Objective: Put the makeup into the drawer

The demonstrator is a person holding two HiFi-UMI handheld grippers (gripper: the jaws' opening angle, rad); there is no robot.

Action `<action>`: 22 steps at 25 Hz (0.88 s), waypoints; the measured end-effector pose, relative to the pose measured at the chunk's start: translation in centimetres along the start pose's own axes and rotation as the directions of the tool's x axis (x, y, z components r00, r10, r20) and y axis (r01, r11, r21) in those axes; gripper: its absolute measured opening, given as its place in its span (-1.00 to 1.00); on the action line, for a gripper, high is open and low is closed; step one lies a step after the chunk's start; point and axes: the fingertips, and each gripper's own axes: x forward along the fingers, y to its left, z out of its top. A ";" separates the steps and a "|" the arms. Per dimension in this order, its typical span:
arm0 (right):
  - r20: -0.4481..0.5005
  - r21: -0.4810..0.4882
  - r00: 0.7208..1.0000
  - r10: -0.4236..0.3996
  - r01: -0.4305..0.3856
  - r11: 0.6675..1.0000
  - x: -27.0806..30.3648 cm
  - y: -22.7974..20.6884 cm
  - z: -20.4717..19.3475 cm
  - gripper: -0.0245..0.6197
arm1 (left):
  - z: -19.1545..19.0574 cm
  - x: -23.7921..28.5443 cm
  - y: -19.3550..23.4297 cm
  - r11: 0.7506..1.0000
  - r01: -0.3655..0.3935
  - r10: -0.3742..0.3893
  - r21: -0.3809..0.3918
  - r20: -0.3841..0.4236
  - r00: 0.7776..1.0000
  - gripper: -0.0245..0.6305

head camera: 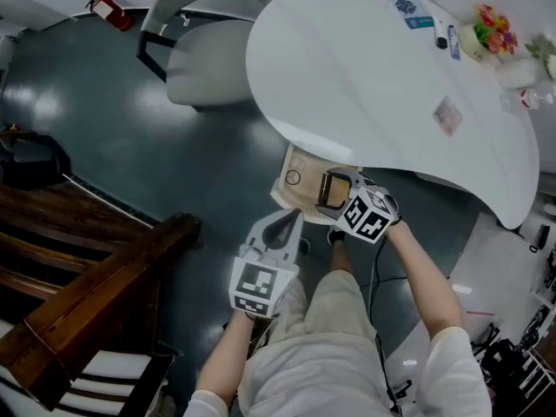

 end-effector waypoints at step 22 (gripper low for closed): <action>-0.271 -0.253 0.961 -0.046 -0.026 0.967 14.7 -3.6 -7.3 0.20 | -4.9 2.3 3.3 1.000 0.008 -0.010 -0.024 -0.058 0.998 -0.90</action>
